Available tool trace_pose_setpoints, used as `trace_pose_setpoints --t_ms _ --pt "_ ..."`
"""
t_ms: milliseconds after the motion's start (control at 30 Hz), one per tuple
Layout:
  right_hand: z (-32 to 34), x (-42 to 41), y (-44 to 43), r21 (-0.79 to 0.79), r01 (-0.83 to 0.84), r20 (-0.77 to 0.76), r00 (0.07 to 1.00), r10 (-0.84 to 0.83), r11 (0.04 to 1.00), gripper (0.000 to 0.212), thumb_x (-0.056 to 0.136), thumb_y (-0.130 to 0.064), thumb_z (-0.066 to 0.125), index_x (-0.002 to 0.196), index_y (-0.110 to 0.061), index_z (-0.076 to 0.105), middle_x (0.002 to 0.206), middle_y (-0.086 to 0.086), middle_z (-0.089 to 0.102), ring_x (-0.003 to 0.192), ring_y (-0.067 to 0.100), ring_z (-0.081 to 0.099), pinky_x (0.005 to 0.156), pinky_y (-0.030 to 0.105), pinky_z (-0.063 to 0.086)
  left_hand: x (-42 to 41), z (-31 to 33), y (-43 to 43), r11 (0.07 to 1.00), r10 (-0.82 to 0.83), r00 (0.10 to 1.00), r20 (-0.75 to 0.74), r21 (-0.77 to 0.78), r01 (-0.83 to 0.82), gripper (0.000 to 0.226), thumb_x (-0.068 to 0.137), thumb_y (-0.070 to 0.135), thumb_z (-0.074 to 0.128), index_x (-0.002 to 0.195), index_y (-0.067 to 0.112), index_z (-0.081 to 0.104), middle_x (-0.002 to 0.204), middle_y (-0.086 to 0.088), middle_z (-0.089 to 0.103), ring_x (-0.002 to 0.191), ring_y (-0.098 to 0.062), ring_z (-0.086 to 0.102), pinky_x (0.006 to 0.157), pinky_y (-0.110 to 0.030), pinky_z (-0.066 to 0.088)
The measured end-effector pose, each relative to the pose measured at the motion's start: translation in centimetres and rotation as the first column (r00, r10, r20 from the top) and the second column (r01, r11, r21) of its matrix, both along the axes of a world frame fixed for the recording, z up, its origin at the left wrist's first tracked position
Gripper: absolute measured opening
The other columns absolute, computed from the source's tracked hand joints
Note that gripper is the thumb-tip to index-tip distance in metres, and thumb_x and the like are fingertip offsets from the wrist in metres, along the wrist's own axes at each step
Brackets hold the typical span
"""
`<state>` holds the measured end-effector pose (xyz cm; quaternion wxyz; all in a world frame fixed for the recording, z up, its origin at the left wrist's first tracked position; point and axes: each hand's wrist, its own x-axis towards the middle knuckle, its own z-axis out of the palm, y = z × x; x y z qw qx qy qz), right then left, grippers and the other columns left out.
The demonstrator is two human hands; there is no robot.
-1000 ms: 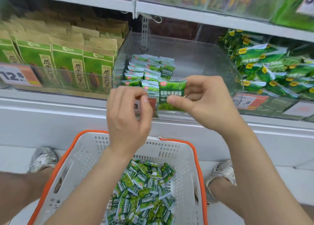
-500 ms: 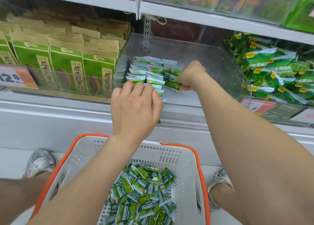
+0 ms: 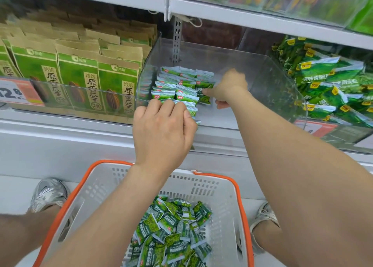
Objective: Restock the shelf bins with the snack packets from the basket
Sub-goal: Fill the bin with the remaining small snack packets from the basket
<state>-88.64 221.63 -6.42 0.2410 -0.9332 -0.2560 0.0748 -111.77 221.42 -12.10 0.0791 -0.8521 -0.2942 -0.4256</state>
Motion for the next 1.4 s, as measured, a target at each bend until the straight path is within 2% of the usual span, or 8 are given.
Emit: trace_pose_setpoints --t_ms 133,267,433,533,700,833,1100,1400 --pt "0.8 -0.7 -1.5 0.007 -0.007 -0.026 1.0 0.007 1.0 0.039 0.081 -0.028 0.088 0.095 -0.008 0.059 0.088 0.013 0.072 0.053 0.026 0.073 0.061 0.041 0.065 -0.5 0.3 -0.2 0.999 -0.036 0.999 -0.021 -0.041 0.035 0.038 0.111 0.032 0.034 0.087 0.016 0.06 0.081 -0.002 0.058 0.08 -0.03 0.049 0.071 -0.042 0.027" --pt "1.0 -1.7 -3.6 0.032 -0.1 0.119 0.988 0.095 0.994 0.011 0.085 -0.011 0.059 0.092 -0.003 0.062 0.099 0.017 0.066 0.081 0.032 0.069 0.059 0.03 0.055 -1.4 0.7 -0.7 0.964 -0.222 0.969 0.107 -0.125 0.234 0.023 0.109 0.027 0.047 0.105 0.014 0.065 0.104 -0.003 0.064 0.1 -0.03 0.058 0.087 -0.044 0.041" --pt "0.7 -7.2 -9.3 0.431 -0.319 0.465 0.88 0.096 0.844 0.021 0.092 -0.019 0.057 0.076 -0.012 0.068 0.06 -0.001 0.062 0.07 0.027 0.059 0.071 0.03 0.047 -2.8 -1.4 -3.6 0.966 -0.25 0.931 0.264 -0.002 0.26 0.011 0.097 0.015 0.062 0.094 0.007 0.069 0.1 -0.011 0.065 0.091 -0.038 0.059 0.08 -0.049 0.043" --pt "-1.4 -11.4 -12.8 0.607 -0.529 0.61 0.788 0.078 0.593 0.011 0.085 -0.012 0.067 0.074 -0.014 0.066 0.047 -0.006 0.051 0.043 0.013 0.047 0.053 0.027 0.04 -3.1 -4.8 -4.5 0.886 -0.43 0.896 0.112 -0.139 0.443 0.009 0.093 0.015 0.061 0.087 0.008 0.063 0.087 -0.005 0.06 0.081 -0.031 0.053 0.07 -0.044 0.042" --pt "-11.3 -13.3 -15.4 0.357 -0.62 0.607 0.722 0.331 0.698 0.009 0.08 -0.021 0.059 0.076 -0.016 0.065 0.048 -0.007 0.052 0.042 0.017 0.049 0.045 0.03 0.045 -4.2 -12.2 -4.2 0.735 -0.523 0.781 -0.34 -0.644 0.212 0.017 0.092 0.039 0.048 0.077 0.031 0.052 0.071 0.011 0.057 0.066 -0.016 0.055 0.06 -0.038 0.052" --pt "-18.4 -13.3 -17.4 -0.147 -0.596 0.13 0.779 0.613 0.789 0.016 0.084 -0.033 0.054 0.085 -0.025 0.068 0.07 -0.004 0.067 0.068 0.026 0.063 0.06 0.032 0.049 -6.0 -17.5 -4.7 0.627 -0.616 0.608 -0.501 -0.779 -0.006 0.027 0.098 0.026 0.051 0.071 0.027 0.049 0.068 0.007 0.058 0.063 -0.016 0.055 0.057 -0.034 0.046" --pt "-29.9 -18.9 -21.4 -0.55 -0.786 -0.612 0.61 0.504 0.283 0.031 0.09 -0.002 0.062 0.121 -0.006 0.06 0.115 0.017 0.064 0.096 0.033 0.068 0.07 0.039 0.056 -8.7 -26.5 -7.8 0.443 -0.777 0.278 -0.565 -0.804 -0.397 0.02 0.103 0.015 0.053 0.115 0.016 0.069 0.114 -0.007 0.068 0.092 -0.025 0.062 0.078 -0.038 0.052" --pt "-32.8 -23.2 -21.6 -0.555 -0.781 -0.569 0.607 0.554 0.286 0.024 0.088 0.007 0.067 0.08 -0.007 0.049 0.088 0.009 0.046 0.078 0.028 0.056 0.06 0.035 0.048 -9.7 -28.7 -8.4 0.409 -0.807 0.235 -0.542 -0.8 -0.44 0.049 0.096 -0.009 0.056 0.138 0.013 0.067 0.14 -0.011 0.062 0.123 -0.032 0.063 0.104 -0.042 0.055"
